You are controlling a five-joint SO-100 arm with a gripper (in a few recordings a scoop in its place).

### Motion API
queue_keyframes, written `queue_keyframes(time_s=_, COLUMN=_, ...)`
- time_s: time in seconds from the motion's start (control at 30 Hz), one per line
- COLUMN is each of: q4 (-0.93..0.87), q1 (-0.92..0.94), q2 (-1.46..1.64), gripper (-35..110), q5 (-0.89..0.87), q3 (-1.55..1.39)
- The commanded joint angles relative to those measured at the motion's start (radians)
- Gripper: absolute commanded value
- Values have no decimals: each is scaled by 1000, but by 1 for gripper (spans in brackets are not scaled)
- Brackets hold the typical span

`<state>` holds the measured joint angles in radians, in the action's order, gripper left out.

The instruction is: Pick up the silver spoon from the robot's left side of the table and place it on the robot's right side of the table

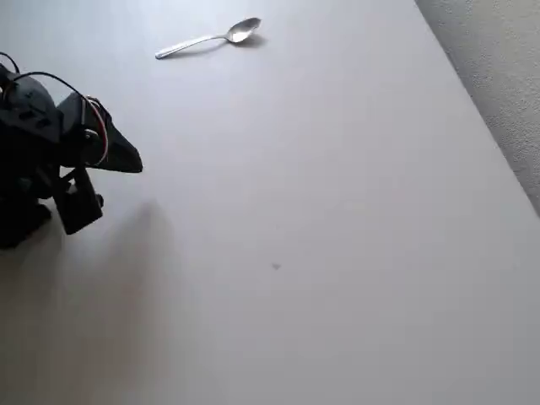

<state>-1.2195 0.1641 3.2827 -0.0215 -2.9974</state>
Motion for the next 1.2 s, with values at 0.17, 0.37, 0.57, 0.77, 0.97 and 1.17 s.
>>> queue_keyframes(time_s=0.17, q4=52, q1=-190, q2=12, gripper=-2, q5=104, q3=5)
queue_keyframes(time_s=0.37, q4=95, q1=-437, q2=15, gripper=-2, q5=436, q3=-15)
queue_keyframes(time_s=0.57, q4=156, q1=-476, q2=17, gripper=6, q5=474, q3=-21)
queue_keyframes(time_s=0.77, q4=288, q1=-604, q2=-380, gripper=16, q5=623, q3=121)
queue_keyframes(time_s=0.97, q4=298, q1=-584, q2=-1023, gripper=16, q5=769, q3=546)
queue_keyframes(time_s=1.17, q4=212, q1=-657, q2=-1388, gripper=16, q5=773, q3=876)
